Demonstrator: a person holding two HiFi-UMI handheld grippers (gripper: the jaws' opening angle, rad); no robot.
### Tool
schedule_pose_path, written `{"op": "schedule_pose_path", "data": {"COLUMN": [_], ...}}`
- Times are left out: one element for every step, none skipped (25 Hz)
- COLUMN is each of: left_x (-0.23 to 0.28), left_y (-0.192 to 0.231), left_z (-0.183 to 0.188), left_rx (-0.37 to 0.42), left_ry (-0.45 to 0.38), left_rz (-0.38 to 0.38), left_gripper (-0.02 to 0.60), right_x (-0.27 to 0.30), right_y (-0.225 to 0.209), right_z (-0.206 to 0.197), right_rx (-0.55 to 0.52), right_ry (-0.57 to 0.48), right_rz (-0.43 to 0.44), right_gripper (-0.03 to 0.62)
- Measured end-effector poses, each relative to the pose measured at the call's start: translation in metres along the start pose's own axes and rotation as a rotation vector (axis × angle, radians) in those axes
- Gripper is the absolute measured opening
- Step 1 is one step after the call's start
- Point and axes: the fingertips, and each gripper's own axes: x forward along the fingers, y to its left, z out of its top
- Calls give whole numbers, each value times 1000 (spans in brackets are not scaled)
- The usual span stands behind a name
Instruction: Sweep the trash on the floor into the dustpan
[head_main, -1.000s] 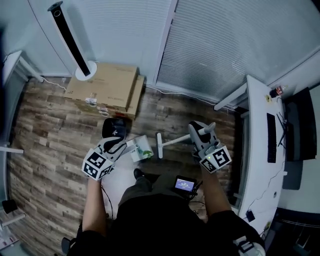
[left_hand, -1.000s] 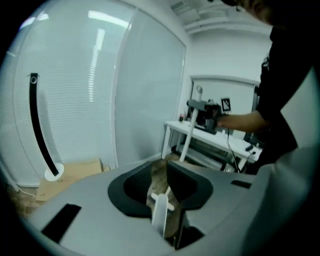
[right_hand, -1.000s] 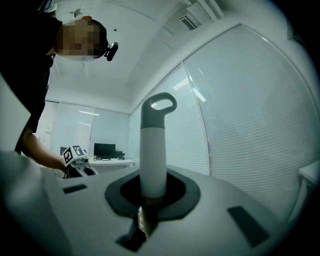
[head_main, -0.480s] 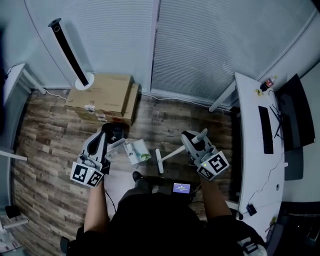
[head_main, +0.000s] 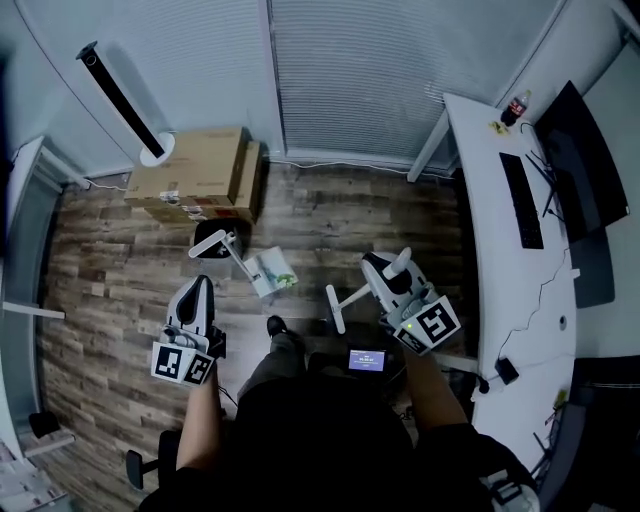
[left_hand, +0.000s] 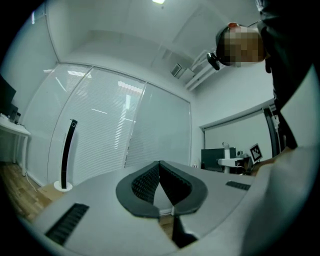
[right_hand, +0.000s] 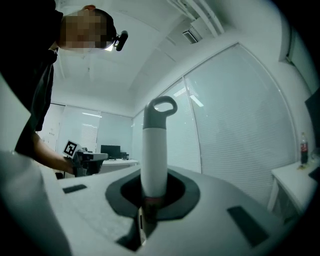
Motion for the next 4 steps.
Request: {"op": "schedule_pose_path", "data": {"left_x": [-4, -8, -12, -17], "left_y": [-8, -17, -25, -33], "left_z": [-2, -5, -8, -12], "left_rx": [-2, -7, -11, -16], "left_ry": [8, 16, 25, 35], "left_rz": [-5, -10, -14, -18], "left_gripper": [-6, -6, -6, -6], "right_x": [-8, -17, -25, -33], "right_y": [1, 2, 4, 5], "right_z": [-1, -3, -4, -6], "right_rx": [0, -1, -1, -1], "right_ry": [2, 4, 8, 12], "right_rz": [-3, -6, -7, -9], "right_gripper": [21, 23, 23, 22]}}
